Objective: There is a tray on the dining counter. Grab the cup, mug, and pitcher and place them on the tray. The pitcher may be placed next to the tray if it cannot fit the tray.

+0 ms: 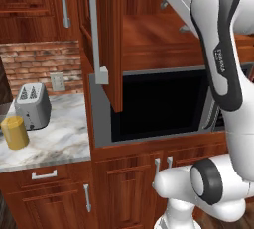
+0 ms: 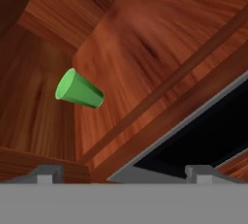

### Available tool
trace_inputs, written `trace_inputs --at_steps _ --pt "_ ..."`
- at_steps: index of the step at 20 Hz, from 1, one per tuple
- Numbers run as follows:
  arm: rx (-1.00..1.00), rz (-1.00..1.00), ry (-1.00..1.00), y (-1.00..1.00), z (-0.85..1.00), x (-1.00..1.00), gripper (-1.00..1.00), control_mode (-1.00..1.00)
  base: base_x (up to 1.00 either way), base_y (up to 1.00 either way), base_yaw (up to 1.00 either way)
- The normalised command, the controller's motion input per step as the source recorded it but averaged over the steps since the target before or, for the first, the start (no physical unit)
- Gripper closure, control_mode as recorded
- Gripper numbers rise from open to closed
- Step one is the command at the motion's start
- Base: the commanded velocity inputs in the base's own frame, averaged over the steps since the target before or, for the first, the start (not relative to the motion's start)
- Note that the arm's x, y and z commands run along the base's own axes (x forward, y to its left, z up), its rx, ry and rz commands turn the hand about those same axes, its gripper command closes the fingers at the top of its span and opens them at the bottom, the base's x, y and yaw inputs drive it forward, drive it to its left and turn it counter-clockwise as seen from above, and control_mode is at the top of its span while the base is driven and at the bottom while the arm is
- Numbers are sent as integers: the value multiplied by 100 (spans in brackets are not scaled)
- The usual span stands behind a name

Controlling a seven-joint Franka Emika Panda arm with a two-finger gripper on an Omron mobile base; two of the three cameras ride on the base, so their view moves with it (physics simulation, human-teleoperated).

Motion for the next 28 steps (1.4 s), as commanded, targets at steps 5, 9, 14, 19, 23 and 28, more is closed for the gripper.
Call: trace_inputs --at_steps 5,9,14,19,23,28 --pt "0 0 0 22 0 0 -100 -100 0 0 0" --pt "0 0 0 3 0 0 -100 -100 0 0 0" --pt "0 0 0 0 0 2 -100 -100 0 0 0" --pt "0 0 0 0 -4 12 -100 -100 0 0 0" --pt "0 0 0 0 -16 19 -100 -100 0 0 0" --pt "0 0 0 0 -29 33 -100 -100 0 0 0"
